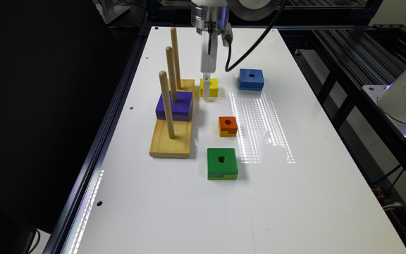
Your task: Pick up yellow block.
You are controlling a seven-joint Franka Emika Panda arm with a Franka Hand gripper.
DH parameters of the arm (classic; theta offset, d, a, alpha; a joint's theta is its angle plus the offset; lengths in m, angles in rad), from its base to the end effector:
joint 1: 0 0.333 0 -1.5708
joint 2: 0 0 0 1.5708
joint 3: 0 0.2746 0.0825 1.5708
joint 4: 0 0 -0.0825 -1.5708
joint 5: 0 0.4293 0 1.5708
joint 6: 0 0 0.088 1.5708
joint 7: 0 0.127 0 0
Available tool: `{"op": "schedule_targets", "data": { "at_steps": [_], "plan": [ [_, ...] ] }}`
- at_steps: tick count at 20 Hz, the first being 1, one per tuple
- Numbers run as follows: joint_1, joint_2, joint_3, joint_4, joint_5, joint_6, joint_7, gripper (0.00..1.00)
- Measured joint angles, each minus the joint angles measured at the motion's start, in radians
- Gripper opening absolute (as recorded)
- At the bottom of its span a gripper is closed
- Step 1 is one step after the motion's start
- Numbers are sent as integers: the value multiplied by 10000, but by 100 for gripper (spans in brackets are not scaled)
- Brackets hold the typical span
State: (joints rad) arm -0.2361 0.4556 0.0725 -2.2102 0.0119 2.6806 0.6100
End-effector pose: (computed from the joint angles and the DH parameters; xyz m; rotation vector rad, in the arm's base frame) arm 0.5483 -0.0866 0.0745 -2.8618 1.1962 -0.0111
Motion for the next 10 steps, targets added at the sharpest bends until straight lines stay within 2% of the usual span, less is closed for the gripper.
{"op": "schedule_targets", "data": {
  "at_steps": [6, 7, 10],
  "plan": [
    [2, 1, 0, 1, 0, 0, 0, 100],
    [-2, 0, -3, -2, 0, 0, 0, 0],
    [-2, 0, -3, -2, 0, 0, 0, 0]
  ]
}}
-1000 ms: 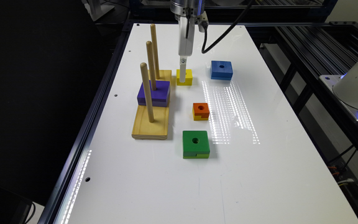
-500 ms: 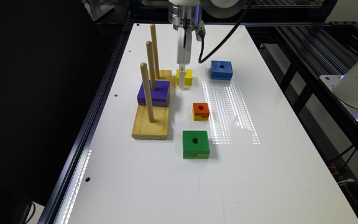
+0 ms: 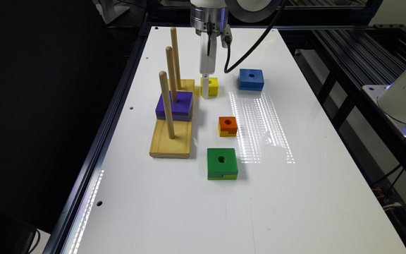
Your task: Pick up yellow block.
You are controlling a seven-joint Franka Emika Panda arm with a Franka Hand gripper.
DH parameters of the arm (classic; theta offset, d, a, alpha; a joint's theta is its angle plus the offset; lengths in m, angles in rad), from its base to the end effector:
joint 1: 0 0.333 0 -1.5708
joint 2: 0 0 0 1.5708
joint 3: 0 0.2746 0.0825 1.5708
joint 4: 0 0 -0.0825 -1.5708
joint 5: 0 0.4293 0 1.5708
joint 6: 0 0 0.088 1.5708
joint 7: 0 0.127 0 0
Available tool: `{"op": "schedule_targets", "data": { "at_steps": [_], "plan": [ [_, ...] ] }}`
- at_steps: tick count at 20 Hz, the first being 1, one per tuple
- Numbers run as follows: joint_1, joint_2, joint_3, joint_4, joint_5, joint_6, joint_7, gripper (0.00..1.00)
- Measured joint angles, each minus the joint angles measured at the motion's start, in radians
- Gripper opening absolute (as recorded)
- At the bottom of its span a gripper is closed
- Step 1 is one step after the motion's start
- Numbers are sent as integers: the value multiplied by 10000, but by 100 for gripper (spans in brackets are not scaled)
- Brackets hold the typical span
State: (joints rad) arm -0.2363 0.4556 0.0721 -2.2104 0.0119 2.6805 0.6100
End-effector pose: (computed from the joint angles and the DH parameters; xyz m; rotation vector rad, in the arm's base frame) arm 0.5481 -0.0869 0.0744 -2.8617 1.1971 -0.0107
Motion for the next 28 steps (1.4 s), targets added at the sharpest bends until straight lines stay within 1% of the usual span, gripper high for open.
{"op": "schedule_targets", "data": {
  "at_steps": [11, 14, 16, 18, 20, 24, 27, 28],
  "plan": [
    [-1, -7, 0, -5, 0, -6, 0, 0],
    [5, -62, 6, -56, 0, -33, 0, 0],
    [8, -184, 13, -115, 0, -83, 0, 0],
    [9, -423, 20, -174, 0, -274, 0, 0],
    [9, -688, 35, -309, 0, -438, 0, 0],
    [8, -1074, 60, -675, 0, -471, 0, 0],
    [7, -1215, 67, -729, 0, -496, 0, 0],
    [7, -1334, 69, -729, 0, -583, 0, 0]
  ]
}}
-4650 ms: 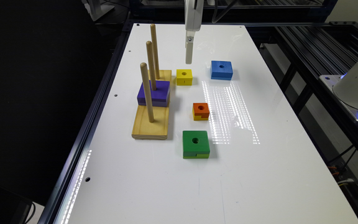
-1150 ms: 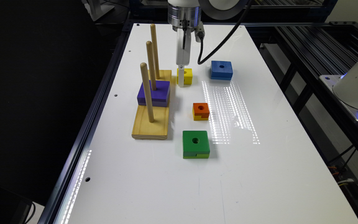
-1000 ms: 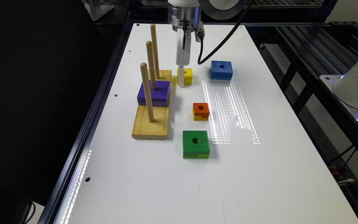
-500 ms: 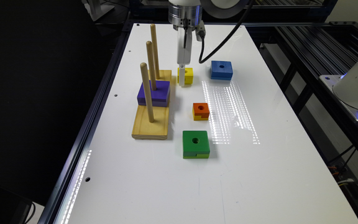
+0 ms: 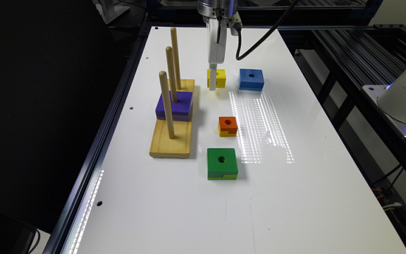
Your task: Pick up yellow block.
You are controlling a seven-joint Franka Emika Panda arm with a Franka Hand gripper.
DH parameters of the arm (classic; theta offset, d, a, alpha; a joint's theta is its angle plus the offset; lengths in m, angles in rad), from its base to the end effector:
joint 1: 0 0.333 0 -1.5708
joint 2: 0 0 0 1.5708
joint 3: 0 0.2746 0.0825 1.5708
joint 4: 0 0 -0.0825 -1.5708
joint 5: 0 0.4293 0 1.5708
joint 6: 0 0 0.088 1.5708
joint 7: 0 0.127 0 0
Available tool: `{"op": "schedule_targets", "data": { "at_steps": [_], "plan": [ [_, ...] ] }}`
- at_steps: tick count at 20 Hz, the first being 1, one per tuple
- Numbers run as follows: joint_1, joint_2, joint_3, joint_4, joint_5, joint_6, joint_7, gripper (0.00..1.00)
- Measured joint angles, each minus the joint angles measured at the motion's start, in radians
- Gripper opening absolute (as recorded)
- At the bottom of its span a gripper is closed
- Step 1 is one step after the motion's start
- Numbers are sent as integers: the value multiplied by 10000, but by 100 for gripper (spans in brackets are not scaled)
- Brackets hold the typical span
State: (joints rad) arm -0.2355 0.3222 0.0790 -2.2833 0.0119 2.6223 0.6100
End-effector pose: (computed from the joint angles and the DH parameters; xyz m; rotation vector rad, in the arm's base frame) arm 0.5396 -0.0820 0.1155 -2.8735 1.1829 -0.0159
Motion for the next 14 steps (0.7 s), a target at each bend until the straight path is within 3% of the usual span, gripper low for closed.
{"op": "schedule_targets", "data": {
  "at_steps": [5, 11, 14],
  "plan": [
    [-2, -758, 10, -64, 0, -709, 2, 0],
    [-2, -881, 23, -134, 0, -756, 5, 0],
    [-2, -1244, 28, -133, 0, -1046, 8, 0]
  ]
}}
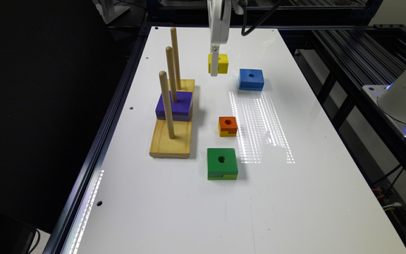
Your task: Pick up yellow block.
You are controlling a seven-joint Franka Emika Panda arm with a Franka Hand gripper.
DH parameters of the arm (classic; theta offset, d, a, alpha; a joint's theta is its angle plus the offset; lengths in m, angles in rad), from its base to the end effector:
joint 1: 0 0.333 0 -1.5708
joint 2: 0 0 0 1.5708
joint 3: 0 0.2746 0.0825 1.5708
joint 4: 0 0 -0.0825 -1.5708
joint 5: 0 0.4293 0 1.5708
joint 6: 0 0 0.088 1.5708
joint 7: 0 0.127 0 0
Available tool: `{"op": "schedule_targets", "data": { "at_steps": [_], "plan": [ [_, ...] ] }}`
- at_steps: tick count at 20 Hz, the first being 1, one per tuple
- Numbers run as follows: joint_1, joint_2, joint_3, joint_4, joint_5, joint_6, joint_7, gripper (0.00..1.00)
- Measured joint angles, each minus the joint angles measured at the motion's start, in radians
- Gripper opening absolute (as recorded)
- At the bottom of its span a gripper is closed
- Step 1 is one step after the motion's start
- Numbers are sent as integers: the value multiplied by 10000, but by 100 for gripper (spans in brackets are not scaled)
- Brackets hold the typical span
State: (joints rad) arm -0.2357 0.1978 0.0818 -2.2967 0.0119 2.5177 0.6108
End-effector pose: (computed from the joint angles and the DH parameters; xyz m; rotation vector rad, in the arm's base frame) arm 0.5443 -0.0826 0.1687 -2.8821 1.1781 -0.0279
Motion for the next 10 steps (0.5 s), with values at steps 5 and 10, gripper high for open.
{"op": "schedule_targets", "data": {
  "at_steps": [5, 10],
  "plan": [
    [0, -519, 9, -27, 0, -509, 7, 0],
    [-1, -1143, 13, 10, 5, -1019, 10, 0]
  ]
}}
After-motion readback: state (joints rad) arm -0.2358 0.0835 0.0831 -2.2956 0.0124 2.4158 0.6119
